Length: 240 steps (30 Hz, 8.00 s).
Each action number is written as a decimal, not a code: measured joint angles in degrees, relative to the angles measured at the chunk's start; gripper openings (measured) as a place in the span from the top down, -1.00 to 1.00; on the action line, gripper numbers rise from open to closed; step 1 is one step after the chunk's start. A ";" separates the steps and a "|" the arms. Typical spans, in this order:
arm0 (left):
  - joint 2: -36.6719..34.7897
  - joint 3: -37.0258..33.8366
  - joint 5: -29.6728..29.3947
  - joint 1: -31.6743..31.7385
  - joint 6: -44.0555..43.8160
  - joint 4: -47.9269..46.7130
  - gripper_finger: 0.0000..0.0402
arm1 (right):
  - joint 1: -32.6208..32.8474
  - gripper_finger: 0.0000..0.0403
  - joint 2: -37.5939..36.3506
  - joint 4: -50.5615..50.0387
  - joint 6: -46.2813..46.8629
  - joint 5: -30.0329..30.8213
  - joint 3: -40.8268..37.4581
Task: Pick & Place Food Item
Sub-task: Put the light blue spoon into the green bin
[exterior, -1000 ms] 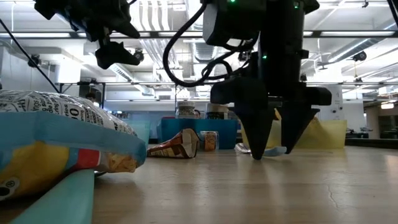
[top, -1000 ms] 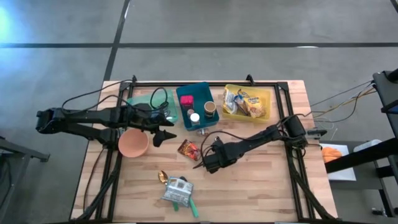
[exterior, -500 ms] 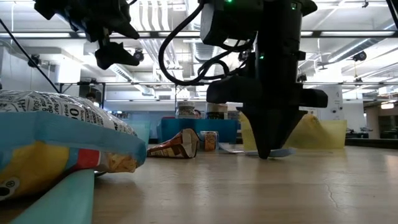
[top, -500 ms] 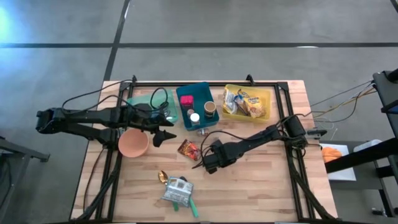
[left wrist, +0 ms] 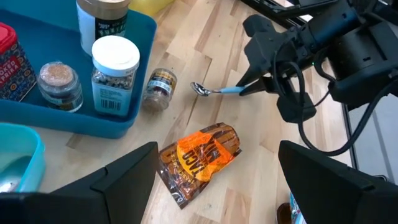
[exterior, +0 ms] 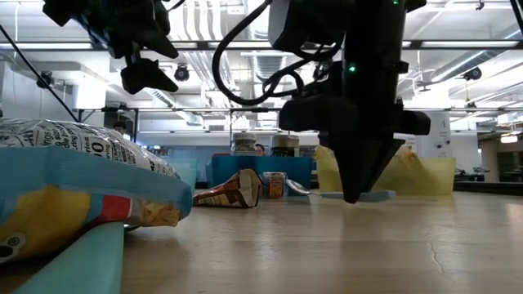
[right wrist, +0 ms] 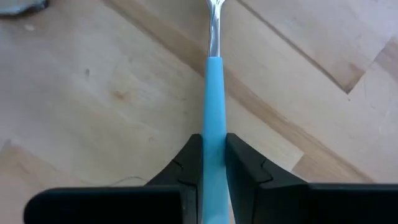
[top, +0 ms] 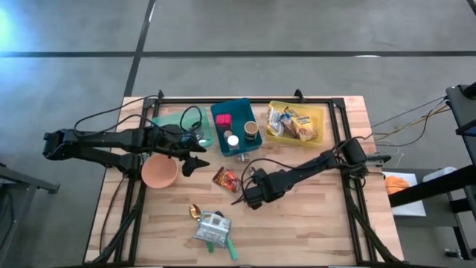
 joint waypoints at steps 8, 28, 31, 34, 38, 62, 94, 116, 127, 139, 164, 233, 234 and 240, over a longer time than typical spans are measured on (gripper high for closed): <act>0.00 -0.11 -0.44 0.00 -0.15 0.02 -0.69 | 2.40 0.83 -0.46 0.11 -0.81 6.78 0.02; 0.37 -11.58 11.52 -0.36 -13.82 37.92 -0.69 | 8.95 0.83 -11.40 16.05 -23.11 36.00 -0.08; 0.83 -11.65 8.38 -0.44 -18.72 39.06 -0.69 | 8.96 0.83 -11.75 19.77 -29.10 36.29 0.07; 1.14 -11.69 3.69 -0.46 -21.64 39.98 -0.69 | 8.20 0.83 -12.19 23.75 -34.39 36.45 0.17; 1.51 -11.67 2.73 -0.73 -20.50 40.98 -0.69 | 6.29 0.83 -12.58 26.99 -38.44 36.46 0.17; 5.31 -11.67 -12.12 -9.60 -3.32 53.52 -0.69 | -2.42 0.83 -10.80 51.51 -54.69 31.36 -0.04; 7.89 -11.63 -7.74 -9.68 -0.03 53.81 0.89 | -1.15 0.83 -10.80 51.32 -57.92 31.61 -0.13; 4.24 7.24 -13.83 -9.76 -1.98 12.20 0.90 | -0.91 -0.24 -11.04 46.60 -58.33 27.58 -0.15; 4.39 20.64 -31.51 -9.33 -1.98 -18.47 0.90 | 0.03 -0.28 -11.10 33.82 -45.83 27.19 -0.24; 6.29 21.51 -33.08 6.58 1.42 -33.11 0.90 | 4.99 -0.28 -11.15 28.12 -32.59 26.73 -1.50; 36.50 25.33 -20.52 28.44 18.14 -39.24 0.90 | 10.26 -0.28 -11.15 28.22 -20.46 26.60 -6.36; 41.86 12.74 -3.64 28.55 29.79 -35.30 0.67 | 10.67 -0.28 -11.15 29.30 -24.87 25.33 -6.34; 41.86 12.74 -3.65 28.55 29.58 -35.27 0.65 | 10.67 -0.28 -11.15 29.29 -24.87 25.33 -6.34; 41.87 12.74 -3.82 28.55 29.19 -34.84 0.60 | 10.67 -0.28 -11.15 29.29 -24.90 25.33 -6.34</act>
